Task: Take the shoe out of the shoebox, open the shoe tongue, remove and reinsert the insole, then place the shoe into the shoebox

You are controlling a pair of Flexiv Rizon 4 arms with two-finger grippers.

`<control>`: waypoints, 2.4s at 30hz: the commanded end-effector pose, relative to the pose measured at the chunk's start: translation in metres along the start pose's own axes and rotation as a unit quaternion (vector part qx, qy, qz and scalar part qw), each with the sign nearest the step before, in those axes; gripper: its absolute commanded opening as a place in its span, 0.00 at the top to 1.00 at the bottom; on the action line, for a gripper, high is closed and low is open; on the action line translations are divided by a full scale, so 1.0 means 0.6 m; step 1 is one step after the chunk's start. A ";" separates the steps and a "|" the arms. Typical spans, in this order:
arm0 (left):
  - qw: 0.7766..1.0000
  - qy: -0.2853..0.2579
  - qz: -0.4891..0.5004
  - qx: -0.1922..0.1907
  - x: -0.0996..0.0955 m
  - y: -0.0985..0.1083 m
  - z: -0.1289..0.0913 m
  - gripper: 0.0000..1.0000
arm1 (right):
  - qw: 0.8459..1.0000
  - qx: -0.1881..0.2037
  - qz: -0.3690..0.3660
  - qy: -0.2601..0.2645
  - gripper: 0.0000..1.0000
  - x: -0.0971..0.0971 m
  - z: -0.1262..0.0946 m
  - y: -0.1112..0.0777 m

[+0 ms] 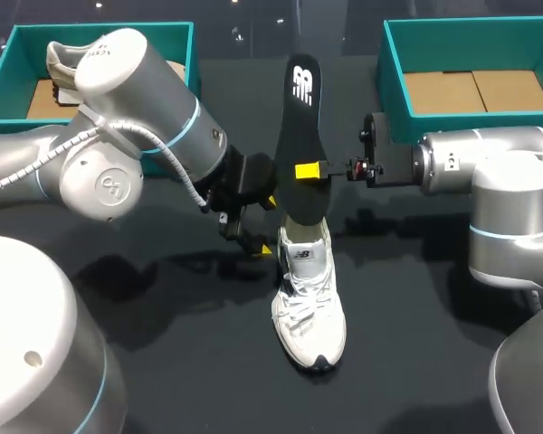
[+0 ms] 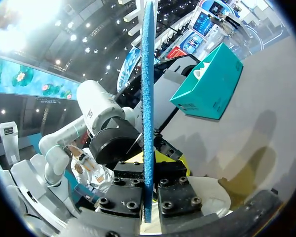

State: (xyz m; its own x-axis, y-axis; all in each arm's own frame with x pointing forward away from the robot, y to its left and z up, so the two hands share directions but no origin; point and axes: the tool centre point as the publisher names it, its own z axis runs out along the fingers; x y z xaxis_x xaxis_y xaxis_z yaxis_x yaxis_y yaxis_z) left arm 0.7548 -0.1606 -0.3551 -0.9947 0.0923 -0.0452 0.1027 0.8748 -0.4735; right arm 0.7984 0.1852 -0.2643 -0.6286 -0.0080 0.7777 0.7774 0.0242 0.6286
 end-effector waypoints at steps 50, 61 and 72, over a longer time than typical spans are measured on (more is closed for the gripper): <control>1.000 0.000 0.000 -0.001 0.001 -0.001 0.003 0.00 | 0.988 -0.036 -0.150 0.019 1.00 -0.022 0.004 -0.038; 1.000 0.000 0.000 -0.001 0.001 -0.001 0.003 0.00 | 0.988 -0.029 -0.152 -0.001 1.00 -0.026 0.006 -0.063; 1.000 0.000 0.000 -0.001 0.001 -0.001 0.003 0.00 | 0.990 -0.019 -0.137 -0.017 1.00 -0.026 0.003 -0.101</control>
State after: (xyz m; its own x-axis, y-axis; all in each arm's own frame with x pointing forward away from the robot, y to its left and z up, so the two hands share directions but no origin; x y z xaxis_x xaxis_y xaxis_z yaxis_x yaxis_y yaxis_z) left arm 0.7549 -0.1620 -0.3567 -0.9947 0.0924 -0.0450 0.1026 0.8747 -0.4737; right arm 0.7676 0.1865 -0.3133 -0.8180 0.0143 0.5751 0.5749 -0.0169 0.8181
